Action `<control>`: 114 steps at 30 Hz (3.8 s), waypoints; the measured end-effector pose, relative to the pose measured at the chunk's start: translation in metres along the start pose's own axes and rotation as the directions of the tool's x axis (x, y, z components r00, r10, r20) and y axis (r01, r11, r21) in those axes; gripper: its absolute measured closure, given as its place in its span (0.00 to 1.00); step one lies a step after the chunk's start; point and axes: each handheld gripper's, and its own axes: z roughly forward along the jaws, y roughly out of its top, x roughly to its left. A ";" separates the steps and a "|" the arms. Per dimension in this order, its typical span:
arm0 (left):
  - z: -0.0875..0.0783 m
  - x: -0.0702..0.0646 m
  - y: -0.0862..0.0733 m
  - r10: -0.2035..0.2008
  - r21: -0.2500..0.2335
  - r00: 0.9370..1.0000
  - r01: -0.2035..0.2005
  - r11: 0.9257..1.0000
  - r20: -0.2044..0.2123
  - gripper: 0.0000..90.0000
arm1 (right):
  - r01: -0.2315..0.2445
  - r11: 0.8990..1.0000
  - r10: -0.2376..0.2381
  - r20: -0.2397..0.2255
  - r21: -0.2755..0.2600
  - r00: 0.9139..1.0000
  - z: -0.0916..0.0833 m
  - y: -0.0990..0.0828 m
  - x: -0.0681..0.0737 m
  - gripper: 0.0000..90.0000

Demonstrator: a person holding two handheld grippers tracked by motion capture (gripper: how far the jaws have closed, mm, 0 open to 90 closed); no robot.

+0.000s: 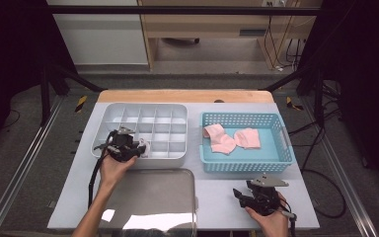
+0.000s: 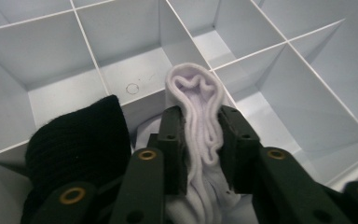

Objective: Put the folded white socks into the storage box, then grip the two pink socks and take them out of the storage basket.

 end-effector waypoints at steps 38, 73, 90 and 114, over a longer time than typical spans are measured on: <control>-0.072 -0.028 -0.094 -0.013 -0.273 1.000 0.016 0.962 0.012 0.45 | -0.050 0.982 0.055 0.023 -0.182 0.998 -0.031 0.024 -0.002 0.36; -0.065 -0.019 -0.121 -0.054 -0.240 0.998 0.055 0.969 0.009 0.42 | -0.072 0.964 0.090 0.059 -0.256 0.994 -0.023 0.091 -0.027 0.40; -0.066 -0.013 -0.122 -0.063 -0.253 0.998 0.061 0.966 -0.003 0.44 | -0.076 0.959 0.108 0.104 -0.271 0.989 -0.002 0.138 -0.042 0.41; -0.068 -0.011 -0.122 -0.064 -0.262 0.998 0.059 0.963 -0.007 0.47 | -0.102 0.980 0.133 0.181 -0.173 0.974 0.054 0.164 -0.087 0.40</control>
